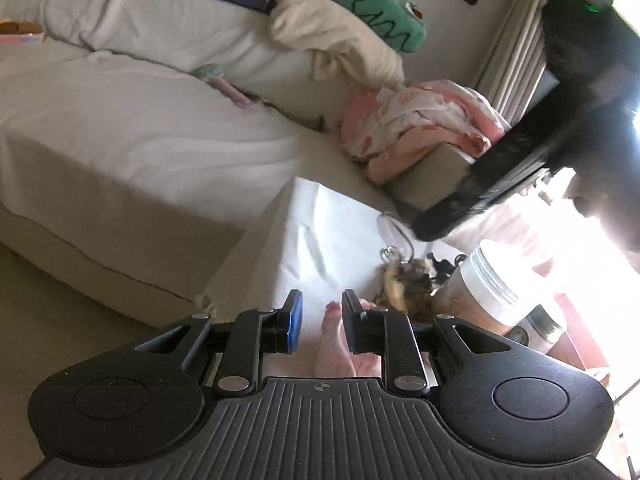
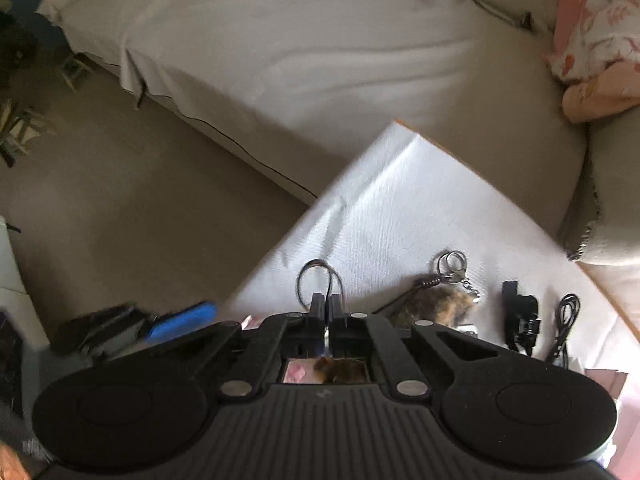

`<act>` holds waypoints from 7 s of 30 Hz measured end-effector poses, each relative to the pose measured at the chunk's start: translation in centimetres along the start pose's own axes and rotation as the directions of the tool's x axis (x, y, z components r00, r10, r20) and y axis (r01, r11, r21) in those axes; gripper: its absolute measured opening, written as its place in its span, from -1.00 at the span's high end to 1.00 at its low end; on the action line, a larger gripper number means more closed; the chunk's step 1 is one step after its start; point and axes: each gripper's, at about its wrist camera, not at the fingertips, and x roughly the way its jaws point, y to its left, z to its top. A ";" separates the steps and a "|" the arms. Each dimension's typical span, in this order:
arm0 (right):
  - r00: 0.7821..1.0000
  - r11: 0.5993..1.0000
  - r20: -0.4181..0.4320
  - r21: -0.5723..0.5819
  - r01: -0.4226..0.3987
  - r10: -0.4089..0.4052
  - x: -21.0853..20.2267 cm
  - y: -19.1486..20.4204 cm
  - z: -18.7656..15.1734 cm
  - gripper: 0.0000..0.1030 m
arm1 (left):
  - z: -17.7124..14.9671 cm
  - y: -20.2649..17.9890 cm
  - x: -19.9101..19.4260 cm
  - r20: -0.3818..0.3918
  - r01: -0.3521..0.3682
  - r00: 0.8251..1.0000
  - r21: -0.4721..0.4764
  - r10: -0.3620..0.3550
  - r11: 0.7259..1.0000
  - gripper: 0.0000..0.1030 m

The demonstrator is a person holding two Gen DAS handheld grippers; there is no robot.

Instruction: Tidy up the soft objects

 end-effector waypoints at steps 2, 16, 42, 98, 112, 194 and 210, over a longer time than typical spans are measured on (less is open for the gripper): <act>1.000 1.000 0.013 -0.011 -0.010 0.010 -1.1 -0.1 -0.3 0.97 | -0.1 -0.4 0.6 -0.031 0.010 0.999 0.022 -0.010 1.000 0.54; 0.995 0.999 0.088 0.001 0.043 -0.043 -3.1 -0.7 -1.5 0.97 | -1.2 -4.4 5.7 -0.128 -0.061 0.986 0.300 0.104 0.952 0.52; 0.954 0.988 0.264 -0.097 -0.123 0.144 -9.0 -3.2 -9.5 0.90 | -2.0 -6.1 4.9 -0.170 -0.074 0.975 0.366 0.145 0.928 0.78; 0.926 0.991 0.379 -0.121 0.051 -0.002 -1.2 -5.4 -25.1 0.01 | -9.2 -13.5 -1.0 -0.137 0.134 0.988 0.522 -0.073 0.843 0.60; 0.907 0.997 0.415 0.000 0.079 -0.072 1.4 -8.2 -32.7 -0.34 | -10.1 -15.7 -0.3 -0.273 0.264 0.951 0.477 -0.145 0.838 -0.07; 0.791 0.949 0.573 0.313 0.027 -0.212 -11.8 -23.2 -29.3 -0.11 | 8.4 -17.2 4.7 -0.075 0.071 0.996 0.403 -0.044 0.913 0.53; 0.894 0.997 0.447 0.075 -0.016 -0.019 -10.1 -11.2 -13.8 -0.15 | 0.3 -9.7 8.6 -0.136 0.109 0.990 0.500 -0.046 0.859 0.49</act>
